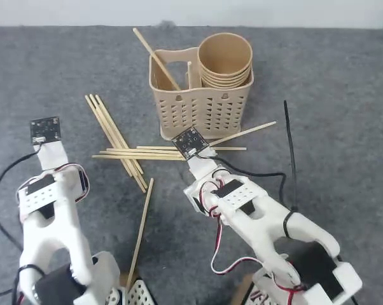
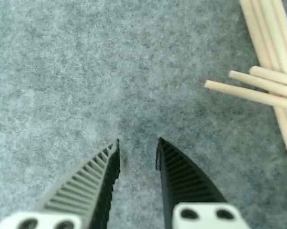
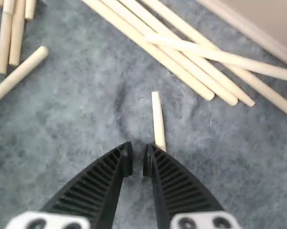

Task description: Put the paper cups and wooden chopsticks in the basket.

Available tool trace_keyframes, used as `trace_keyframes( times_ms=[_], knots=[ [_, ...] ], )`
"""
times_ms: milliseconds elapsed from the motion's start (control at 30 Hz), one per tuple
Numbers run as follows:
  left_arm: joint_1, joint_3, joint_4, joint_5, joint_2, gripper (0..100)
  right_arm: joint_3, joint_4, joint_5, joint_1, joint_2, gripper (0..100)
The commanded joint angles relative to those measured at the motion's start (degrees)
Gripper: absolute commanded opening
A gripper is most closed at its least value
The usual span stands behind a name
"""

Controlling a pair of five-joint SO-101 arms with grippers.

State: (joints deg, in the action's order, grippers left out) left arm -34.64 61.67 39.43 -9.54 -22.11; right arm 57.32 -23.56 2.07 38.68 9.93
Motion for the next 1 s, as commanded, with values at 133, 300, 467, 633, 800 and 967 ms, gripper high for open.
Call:
trace_keyframes(
  times_ms=[133,300,467,633,800,967],
  knots=[
    [0.1,-1.3,-1.1,0.1,-2.1,12,-3.6,-9.4,0.8,-2.2,15.3,5.9],
    [0.2,-1.4,-1.1,0.1,-2.1,12,-1.2,-6.7,1.1,-2.9,15.6,5.9],
    [0.2,-1.3,-1.1,0.1,-2.1,12,-0.9,-1.3,1.2,-3.5,8.7,6.1],
    [0.1,-1.1,-1.1,0.1,-2.4,12,-1.0,3.8,1.3,-5.2,2.9,6.2],
    [0.1,-1.1,-1.0,0.1,-2.4,12,-1.8,6.4,1.3,-3.6,-2.1,6.2],
    [0.0,-1.0,-1.0,0.1,-2.5,12,-7.0,-0.3,1.2,-3.8,-5.1,6.1]
  ],
)
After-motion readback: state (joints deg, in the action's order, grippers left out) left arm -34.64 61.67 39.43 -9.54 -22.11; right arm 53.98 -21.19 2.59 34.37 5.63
